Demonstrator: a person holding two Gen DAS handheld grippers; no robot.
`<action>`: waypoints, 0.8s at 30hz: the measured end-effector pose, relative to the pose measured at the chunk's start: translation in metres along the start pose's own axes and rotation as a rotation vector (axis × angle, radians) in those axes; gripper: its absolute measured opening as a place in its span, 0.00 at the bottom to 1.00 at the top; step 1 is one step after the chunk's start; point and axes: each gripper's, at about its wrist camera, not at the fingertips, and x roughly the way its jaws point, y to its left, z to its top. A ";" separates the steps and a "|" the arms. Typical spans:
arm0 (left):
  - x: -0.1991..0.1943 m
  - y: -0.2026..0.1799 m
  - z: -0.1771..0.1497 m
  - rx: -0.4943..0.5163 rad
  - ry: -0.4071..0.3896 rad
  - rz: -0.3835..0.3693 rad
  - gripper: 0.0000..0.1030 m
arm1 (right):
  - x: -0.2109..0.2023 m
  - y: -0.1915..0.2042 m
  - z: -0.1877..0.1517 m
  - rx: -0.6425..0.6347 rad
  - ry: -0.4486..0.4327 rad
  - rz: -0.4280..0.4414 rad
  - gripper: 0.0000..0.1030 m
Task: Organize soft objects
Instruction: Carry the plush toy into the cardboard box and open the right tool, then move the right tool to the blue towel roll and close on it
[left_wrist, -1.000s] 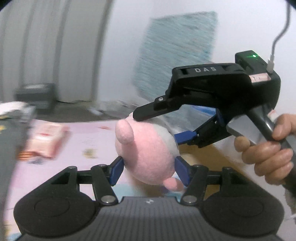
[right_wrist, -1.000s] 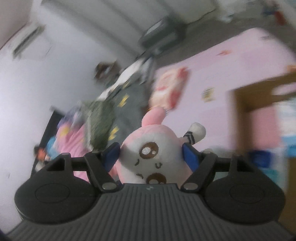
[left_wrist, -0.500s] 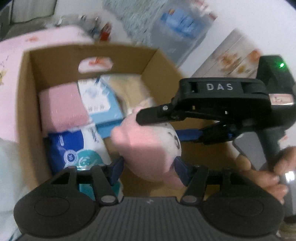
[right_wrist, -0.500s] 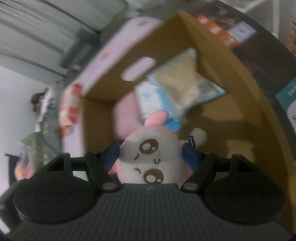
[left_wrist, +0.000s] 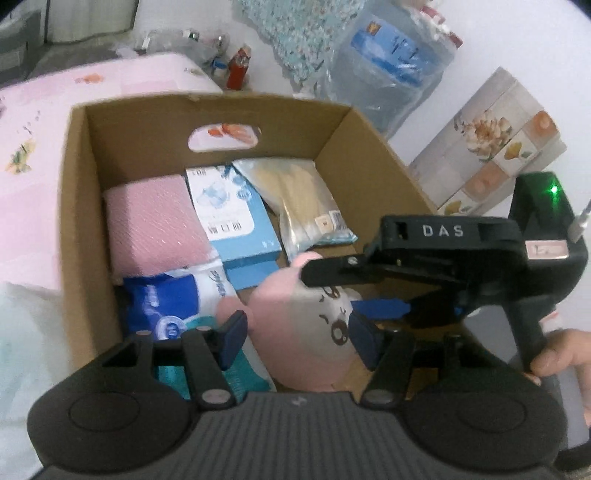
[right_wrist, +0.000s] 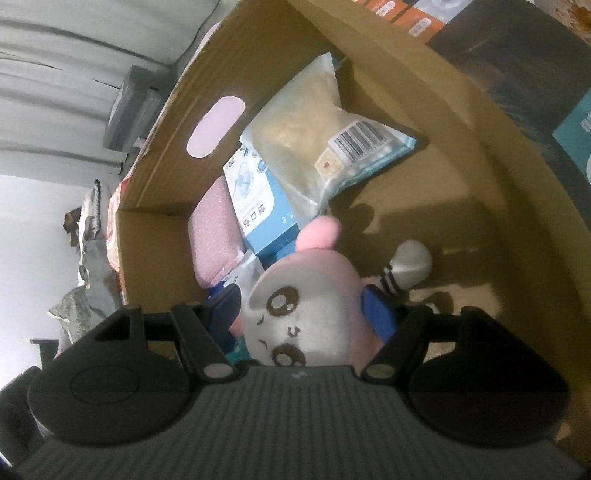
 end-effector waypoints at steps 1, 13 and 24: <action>-0.007 0.000 0.000 0.009 -0.015 0.005 0.62 | -0.003 0.000 -0.002 -0.003 -0.007 0.004 0.71; -0.136 0.020 -0.044 0.077 -0.277 0.081 0.86 | -0.068 0.032 -0.031 -0.103 -0.116 0.164 0.74; -0.224 0.089 -0.138 0.006 -0.400 0.351 0.88 | -0.057 0.108 -0.089 -0.284 -0.033 0.330 0.75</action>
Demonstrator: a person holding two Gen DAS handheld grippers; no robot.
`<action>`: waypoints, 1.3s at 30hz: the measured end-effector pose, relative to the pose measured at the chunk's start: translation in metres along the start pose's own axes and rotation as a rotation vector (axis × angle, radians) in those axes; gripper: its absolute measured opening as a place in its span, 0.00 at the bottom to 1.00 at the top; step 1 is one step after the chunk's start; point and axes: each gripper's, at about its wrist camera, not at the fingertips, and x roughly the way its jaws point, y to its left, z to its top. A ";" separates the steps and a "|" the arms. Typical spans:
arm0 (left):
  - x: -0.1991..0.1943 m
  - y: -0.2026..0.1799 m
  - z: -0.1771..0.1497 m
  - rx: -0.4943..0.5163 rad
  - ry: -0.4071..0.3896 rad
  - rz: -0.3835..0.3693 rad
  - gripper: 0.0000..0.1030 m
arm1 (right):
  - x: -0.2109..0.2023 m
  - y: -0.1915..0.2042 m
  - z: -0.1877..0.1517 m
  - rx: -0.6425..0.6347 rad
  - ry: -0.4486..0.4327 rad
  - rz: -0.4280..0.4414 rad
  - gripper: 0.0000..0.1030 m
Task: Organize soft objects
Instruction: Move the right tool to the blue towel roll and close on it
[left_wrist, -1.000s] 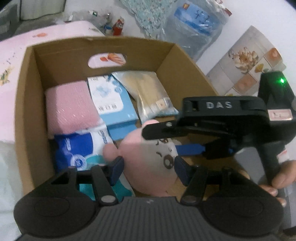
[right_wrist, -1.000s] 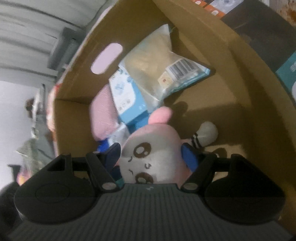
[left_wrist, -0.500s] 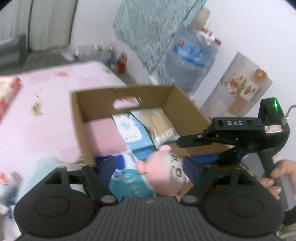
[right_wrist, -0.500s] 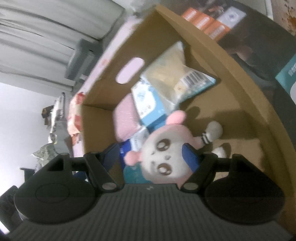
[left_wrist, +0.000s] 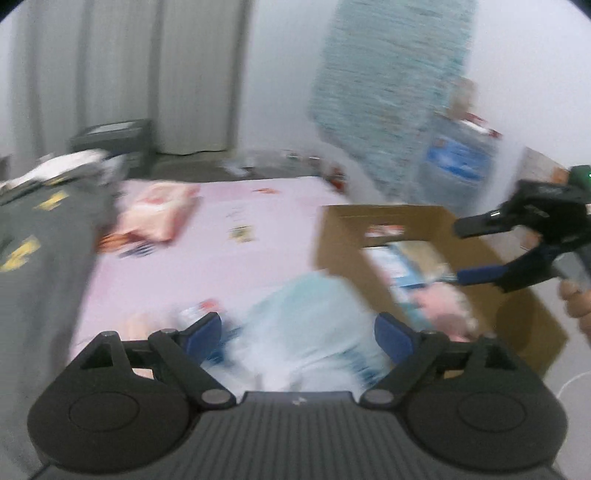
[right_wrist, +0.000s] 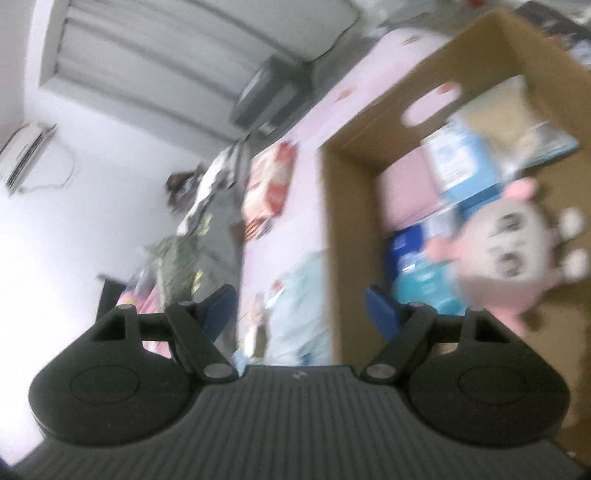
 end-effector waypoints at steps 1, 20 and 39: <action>-0.006 0.012 -0.008 -0.028 -0.006 0.029 0.88 | 0.009 0.009 -0.003 -0.016 0.019 0.018 0.75; -0.001 0.108 -0.105 -0.210 0.068 0.257 0.68 | 0.219 0.152 -0.132 -0.289 0.495 0.130 0.62; 0.039 0.147 -0.123 -0.311 0.146 0.221 0.55 | 0.357 0.143 -0.158 -0.295 0.629 -0.173 0.54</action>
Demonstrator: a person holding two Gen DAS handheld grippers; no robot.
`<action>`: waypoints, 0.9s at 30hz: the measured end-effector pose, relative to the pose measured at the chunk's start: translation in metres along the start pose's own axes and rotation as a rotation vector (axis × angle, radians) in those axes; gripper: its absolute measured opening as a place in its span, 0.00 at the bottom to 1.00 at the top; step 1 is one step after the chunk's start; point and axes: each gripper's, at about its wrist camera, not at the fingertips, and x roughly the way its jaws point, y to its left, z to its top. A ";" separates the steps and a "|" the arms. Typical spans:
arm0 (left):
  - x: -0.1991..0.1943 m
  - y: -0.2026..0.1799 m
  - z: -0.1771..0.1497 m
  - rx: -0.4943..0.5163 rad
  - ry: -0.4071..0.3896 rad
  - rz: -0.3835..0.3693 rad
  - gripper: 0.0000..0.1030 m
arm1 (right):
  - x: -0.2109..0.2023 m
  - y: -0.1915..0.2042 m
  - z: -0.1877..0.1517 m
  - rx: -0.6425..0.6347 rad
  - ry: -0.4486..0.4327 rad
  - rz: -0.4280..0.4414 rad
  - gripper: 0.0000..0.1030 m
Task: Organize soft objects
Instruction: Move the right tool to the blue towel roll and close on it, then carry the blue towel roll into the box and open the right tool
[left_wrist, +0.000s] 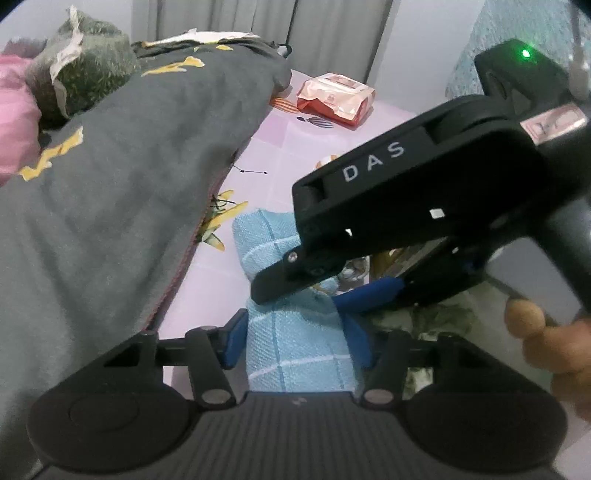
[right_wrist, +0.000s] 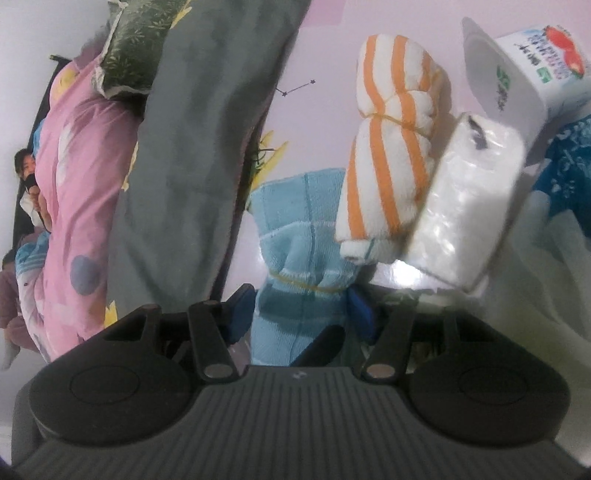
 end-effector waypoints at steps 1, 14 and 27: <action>-0.002 0.002 0.000 -0.008 0.001 -0.009 0.54 | 0.000 0.001 0.001 0.000 0.000 0.002 0.53; -0.056 -0.007 0.003 0.000 -0.098 -0.022 0.55 | -0.026 0.004 -0.018 -0.013 -0.040 0.144 0.35; -0.109 -0.072 0.016 0.126 -0.230 -0.103 0.56 | -0.123 -0.008 -0.049 -0.059 -0.220 0.277 0.32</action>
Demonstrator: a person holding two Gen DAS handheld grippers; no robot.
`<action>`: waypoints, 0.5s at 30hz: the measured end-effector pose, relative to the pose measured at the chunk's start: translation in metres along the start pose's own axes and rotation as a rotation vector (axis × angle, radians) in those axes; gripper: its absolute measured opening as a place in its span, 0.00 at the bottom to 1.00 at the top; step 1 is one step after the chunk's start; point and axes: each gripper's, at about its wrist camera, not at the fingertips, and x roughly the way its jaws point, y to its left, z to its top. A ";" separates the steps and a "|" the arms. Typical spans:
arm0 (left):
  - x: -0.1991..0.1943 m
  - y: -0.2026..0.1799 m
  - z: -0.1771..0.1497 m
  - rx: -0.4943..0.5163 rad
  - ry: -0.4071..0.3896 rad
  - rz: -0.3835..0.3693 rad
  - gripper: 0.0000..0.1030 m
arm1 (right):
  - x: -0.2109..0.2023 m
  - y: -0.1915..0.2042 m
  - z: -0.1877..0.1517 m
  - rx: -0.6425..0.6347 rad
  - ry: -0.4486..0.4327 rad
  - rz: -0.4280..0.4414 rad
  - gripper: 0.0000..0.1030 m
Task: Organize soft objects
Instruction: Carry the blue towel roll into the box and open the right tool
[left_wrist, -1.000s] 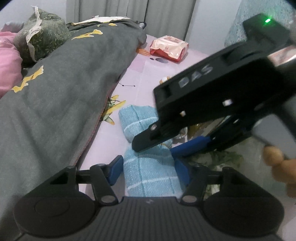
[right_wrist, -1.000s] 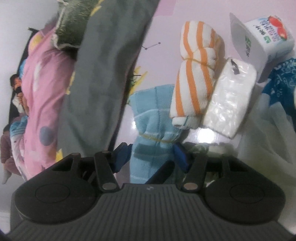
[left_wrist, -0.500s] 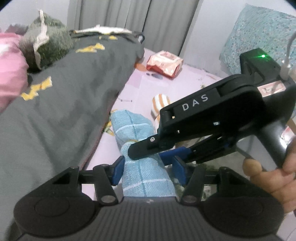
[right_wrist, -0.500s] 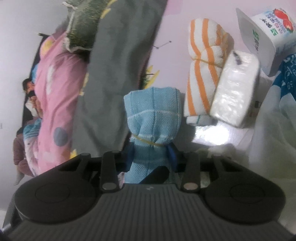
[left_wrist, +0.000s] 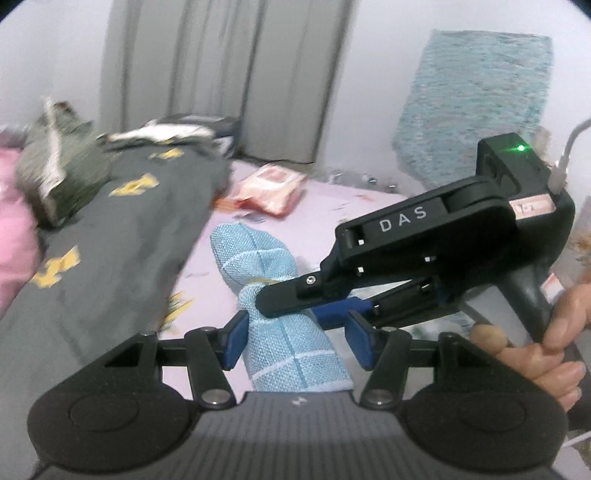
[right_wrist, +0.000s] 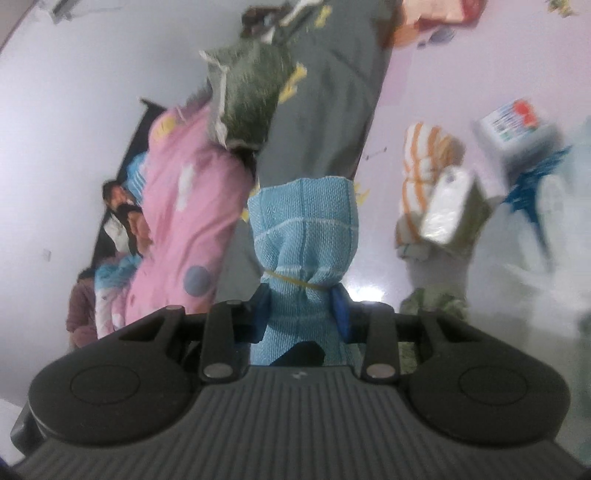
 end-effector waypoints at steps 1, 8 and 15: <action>0.002 -0.008 0.002 0.012 -0.005 -0.019 0.56 | -0.010 -0.002 -0.002 0.003 -0.019 0.002 0.32; 0.021 -0.085 0.018 0.124 -0.010 -0.197 0.60 | -0.109 -0.037 -0.017 0.053 -0.206 -0.038 0.31; 0.051 -0.164 0.018 0.183 0.056 -0.409 0.64 | -0.216 -0.090 -0.039 0.129 -0.371 -0.176 0.29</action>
